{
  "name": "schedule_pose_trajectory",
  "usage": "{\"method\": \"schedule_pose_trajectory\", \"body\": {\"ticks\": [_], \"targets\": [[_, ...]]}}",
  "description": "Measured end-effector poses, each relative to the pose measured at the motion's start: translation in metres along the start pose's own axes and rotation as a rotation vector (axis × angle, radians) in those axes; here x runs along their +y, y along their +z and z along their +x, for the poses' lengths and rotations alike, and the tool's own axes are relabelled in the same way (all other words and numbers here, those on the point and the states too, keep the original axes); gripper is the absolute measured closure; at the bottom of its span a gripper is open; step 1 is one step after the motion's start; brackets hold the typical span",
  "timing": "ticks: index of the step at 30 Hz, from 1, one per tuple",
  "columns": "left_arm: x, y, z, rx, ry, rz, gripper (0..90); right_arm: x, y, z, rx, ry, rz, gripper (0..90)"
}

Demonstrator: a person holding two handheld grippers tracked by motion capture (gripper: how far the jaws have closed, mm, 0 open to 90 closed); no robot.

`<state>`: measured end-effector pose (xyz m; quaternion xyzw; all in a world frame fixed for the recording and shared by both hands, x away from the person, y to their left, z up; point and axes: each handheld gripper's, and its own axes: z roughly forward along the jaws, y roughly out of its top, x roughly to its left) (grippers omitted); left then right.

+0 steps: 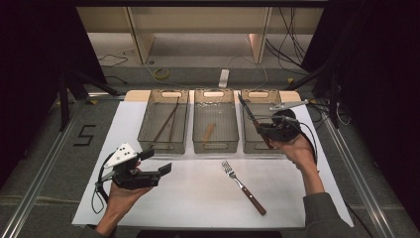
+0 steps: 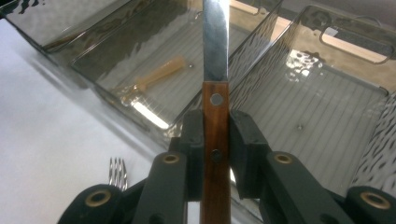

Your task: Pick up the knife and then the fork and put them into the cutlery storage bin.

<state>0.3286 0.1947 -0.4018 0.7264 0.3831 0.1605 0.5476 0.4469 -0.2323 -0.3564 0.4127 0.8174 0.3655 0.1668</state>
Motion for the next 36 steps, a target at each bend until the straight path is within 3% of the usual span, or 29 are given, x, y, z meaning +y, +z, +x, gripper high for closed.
{"method": "schedule_pose_trajectory", "body": {"ticks": [16,28,36], "targets": [[0.0,0.0,-0.001,-0.003,-0.001,-0.013,15.6,0.018,0.023,-0.024,-0.064,0.087,0.025,77.1],[0.0,0.0,-0.001,-0.002,0.001,-0.011,15.5,0.023,0.04,-0.038,-0.08,0.152,0.051,77.1],[0.0,0.0,-0.001,-0.001,0.0,-0.01,15.6,0.019,0.052,-0.047,-0.119,0.199,0.095,77.0]]}}
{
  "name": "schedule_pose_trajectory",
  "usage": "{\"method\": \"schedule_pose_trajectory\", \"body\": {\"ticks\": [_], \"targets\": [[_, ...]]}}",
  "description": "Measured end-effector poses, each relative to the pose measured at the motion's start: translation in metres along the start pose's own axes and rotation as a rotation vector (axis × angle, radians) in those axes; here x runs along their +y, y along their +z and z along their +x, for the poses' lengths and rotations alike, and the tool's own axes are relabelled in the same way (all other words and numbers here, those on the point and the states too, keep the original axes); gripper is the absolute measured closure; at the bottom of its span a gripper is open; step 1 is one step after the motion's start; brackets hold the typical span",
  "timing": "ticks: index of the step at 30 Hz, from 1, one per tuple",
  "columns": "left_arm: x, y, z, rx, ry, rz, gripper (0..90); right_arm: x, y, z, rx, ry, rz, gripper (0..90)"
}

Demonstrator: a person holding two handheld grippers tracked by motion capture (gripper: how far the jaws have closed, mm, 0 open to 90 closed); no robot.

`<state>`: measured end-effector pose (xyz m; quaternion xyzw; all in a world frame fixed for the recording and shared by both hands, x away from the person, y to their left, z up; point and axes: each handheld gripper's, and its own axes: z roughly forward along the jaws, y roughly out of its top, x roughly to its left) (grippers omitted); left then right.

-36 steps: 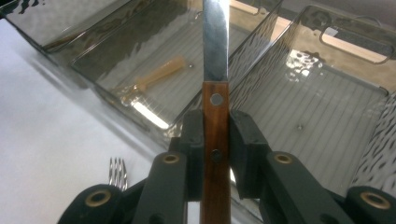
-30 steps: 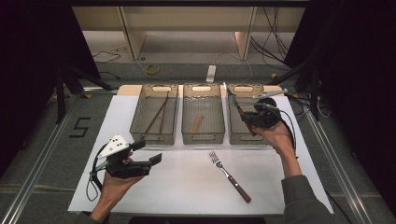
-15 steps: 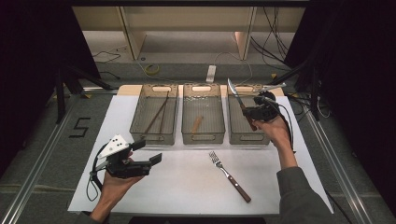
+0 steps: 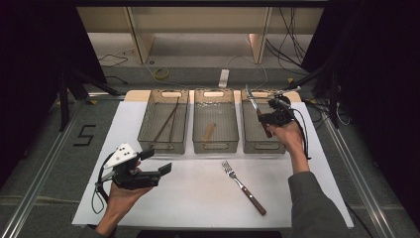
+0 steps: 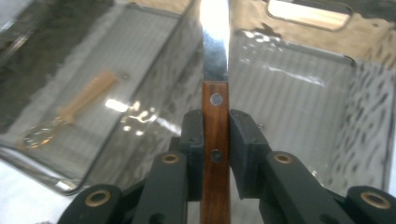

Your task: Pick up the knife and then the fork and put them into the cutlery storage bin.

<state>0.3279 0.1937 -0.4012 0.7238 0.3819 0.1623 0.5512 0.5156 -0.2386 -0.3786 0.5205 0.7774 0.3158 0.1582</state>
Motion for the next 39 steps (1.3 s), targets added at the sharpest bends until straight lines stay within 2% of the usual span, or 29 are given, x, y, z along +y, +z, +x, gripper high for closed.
{"method": "schedule_pose_trajectory", "body": {"ticks": [6,20,24,27,30,33,39], "targets": [[0.0,0.0,0.0,0.0,0.0,0.002,15.6,-0.003,0.005,-0.002,0.006,0.026,0.014,77.0],[0.0,0.0,0.0,-0.004,0.003,0.003,15.5,-0.005,0.018,-0.003,-0.024,0.042,0.053,76.9],[0.0,0.0,0.0,-0.003,0.001,0.004,15.6,-0.007,0.021,-0.002,-0.006,0.058,0.057,76.9],[0.0,0.0,-0.001,-0.002,0.009,0.007,15.6,-0.007,0.023,-0.001,-0.012,0.051,0.066,76.8],[0.0,0.0,-0.001,-0.003,0.005,0.001,15.6,-0.007,0.026,-0.001,-0.011,0.073,0.07,75.3],[0.0,0.0,0.0,-0.002,0.001,0.001,15.5,-0.007,0.027,-0.001,0.028,0.091,0.062,58.5],[0.0,0.0,-0.001,-0.002,0.008,0.001,15.6,-0.004,0.018,0.004,0.055,0.061,0.031,48.6]]}}
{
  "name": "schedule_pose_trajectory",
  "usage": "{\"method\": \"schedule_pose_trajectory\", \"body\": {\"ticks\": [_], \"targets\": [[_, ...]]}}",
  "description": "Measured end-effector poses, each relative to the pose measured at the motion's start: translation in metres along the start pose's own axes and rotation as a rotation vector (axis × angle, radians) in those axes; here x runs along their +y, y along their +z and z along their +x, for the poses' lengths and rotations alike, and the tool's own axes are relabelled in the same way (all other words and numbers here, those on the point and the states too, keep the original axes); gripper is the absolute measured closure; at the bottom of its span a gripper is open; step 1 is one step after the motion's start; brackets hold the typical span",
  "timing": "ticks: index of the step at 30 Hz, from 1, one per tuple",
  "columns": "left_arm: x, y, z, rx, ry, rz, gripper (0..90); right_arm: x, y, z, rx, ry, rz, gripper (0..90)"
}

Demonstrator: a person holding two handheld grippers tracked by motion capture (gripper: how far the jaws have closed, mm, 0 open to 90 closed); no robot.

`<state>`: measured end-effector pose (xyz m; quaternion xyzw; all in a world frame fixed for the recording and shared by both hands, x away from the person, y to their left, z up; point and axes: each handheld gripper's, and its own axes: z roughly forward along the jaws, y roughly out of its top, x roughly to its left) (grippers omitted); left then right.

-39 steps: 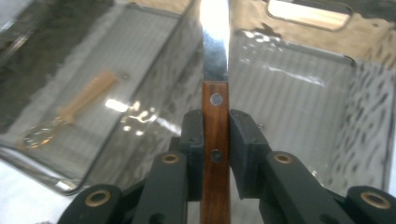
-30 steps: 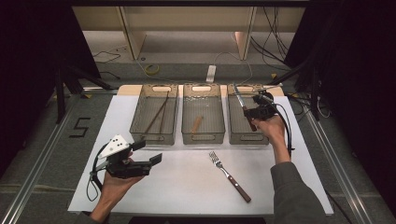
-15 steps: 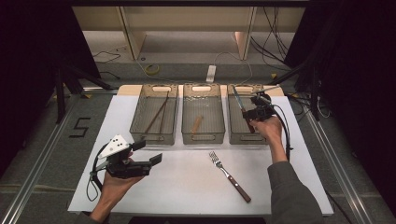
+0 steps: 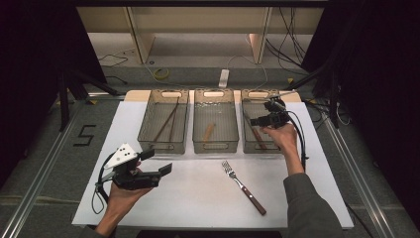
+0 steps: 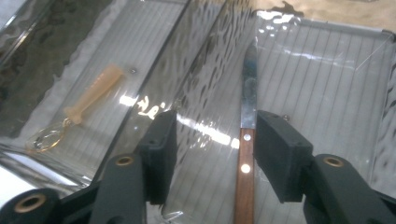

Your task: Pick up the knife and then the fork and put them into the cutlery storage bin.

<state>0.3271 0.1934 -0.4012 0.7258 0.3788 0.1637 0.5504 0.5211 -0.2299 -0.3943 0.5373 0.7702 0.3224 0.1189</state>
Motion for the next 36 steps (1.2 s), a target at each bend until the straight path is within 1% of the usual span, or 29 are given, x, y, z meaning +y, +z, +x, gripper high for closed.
{"method": "schedule_pose_trajectory", "body": {"ticks": [1,3,6,10,12,14,16,19,21,25,27,28,30,33,36], "targets": [[0.0,0.0,0.0,0.001,-0.005,-0.002,15.6,0.0,-0.002,0.001,0.003,-0.003,-0.003,46.5],[0.0,0.0,0.001,0.003,-0.006,-0.002,15.6,-0.001,-0.008,0.005,0.014,-0.028,-0.012,43.0],[0.0,0.0,0.001,0.004,-0.003,-0.001,15.6,-0.005,-0.018,0.013,0.025,-0.09,-0.025,38.4],[0.0,0.0,0.0,0.006,-0.001,0.0,15.5,-0.017,-0.034,0.028,0.035,-0.158,-0.058,35.4],[0.0,0.0,0.001,0.006,-0.001,0.002,15.6,-0.025,-0.04,0.035,0.043,-0.192,-0.058,33.7],[0.0,0.0,0.0,0.006,-0.001,0.001,15.6,-0.032,-0.046,0.042,0.038,-0.217,-0.061,33.1],[0.0,0.0,0.0,0.007,0.0,-0.001,15.5,-0.038,-0.053,0.048,0.049,-0.229,-0.074,32.9],[0.0,0.0,0.001,0.007,-0.001,-0.005,15.5,-0.048,-0.06,0.057,0.068,-0.255,-0.076,31.9],[0.0,0.0,0.001,0.007,-0.002,-0.003,15.5,-0.054,-0.062,0.062,0.07,-0.267,-0.069,31.2],[0.0,0.0,0.0,0.007,0.001,-0.004,15.5,-0.066,-0.064,0.069,0.089,-0.273,-0.066,30.8],[0.0,0.0,0.0,0.007,0.001,-0.005,15.5,-0.07,-0.063,0.072,0.08,-0.287,-0.051,30.2],[0.0,-0.001,0.0,0.007,0.0,-0.006,15.5,-0.072,-0.063,0.073,0.077,-0.286,-0.051,30.2],[0.0,-0.001,0.0,0.006,0.0,-0.006,15.5,-0.076,-0.062,0.074,0.09,-0.29,-0.037,29.9],[0.0,-0.001,0.0,0.005,0.001,-0.006,15.5,-0.082,-0.061,0.079,0.084,-0.31,-0.009,28.8],[0.0,-0.002,0.0,0.005,0.002,-0.008,15.5,-0.088,-0.061,0.08,0.094,-0.318,0.021,29.2]]}}
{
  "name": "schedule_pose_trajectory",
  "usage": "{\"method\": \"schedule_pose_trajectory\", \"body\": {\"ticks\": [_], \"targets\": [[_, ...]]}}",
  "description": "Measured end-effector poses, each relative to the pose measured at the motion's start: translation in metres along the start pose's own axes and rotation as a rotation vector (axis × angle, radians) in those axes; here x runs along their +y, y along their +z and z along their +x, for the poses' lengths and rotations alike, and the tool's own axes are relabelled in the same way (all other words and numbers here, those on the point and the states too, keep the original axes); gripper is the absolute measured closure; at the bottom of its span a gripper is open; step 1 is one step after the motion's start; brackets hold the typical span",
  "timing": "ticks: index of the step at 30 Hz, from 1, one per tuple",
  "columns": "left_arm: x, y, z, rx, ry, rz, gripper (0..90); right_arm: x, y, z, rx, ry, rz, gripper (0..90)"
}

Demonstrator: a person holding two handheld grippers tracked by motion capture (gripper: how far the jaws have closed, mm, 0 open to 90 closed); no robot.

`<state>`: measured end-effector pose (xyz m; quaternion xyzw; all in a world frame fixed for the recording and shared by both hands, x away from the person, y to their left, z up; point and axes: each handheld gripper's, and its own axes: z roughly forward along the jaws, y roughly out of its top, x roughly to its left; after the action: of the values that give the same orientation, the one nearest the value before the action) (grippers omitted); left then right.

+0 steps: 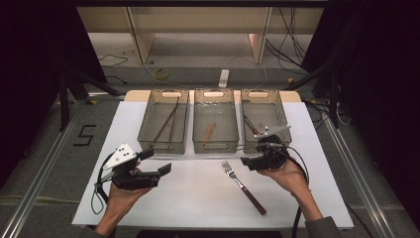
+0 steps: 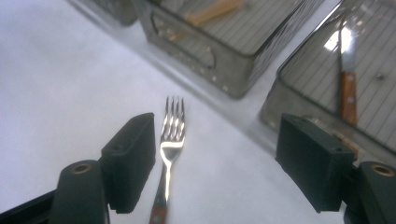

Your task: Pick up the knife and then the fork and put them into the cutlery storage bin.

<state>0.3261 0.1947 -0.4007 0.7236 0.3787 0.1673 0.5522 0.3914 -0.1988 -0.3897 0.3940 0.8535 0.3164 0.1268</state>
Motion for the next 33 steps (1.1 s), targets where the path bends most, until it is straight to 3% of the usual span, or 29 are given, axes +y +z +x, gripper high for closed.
{"method": "schedule_pose_trajectory", "body": {"ticks": [6,21,33], "targets": [[0.0,0.0,0.0,0.003,0.002,0.001,15.5,-0.007,0.005,0.005,0.003,-0.03,0.067,27.8],[0.0,-0.001,0.0,0.005,0.0,-0.001,15.3,-0.026,0.013,0.018,0.009,-0.078,0.165,30.3],[0.0,-0.001,-0.001,0.004,0.005,0.001,15.4,-0.035,0.014,0.023,0.016,-0.091,0.204,32.8]]}}
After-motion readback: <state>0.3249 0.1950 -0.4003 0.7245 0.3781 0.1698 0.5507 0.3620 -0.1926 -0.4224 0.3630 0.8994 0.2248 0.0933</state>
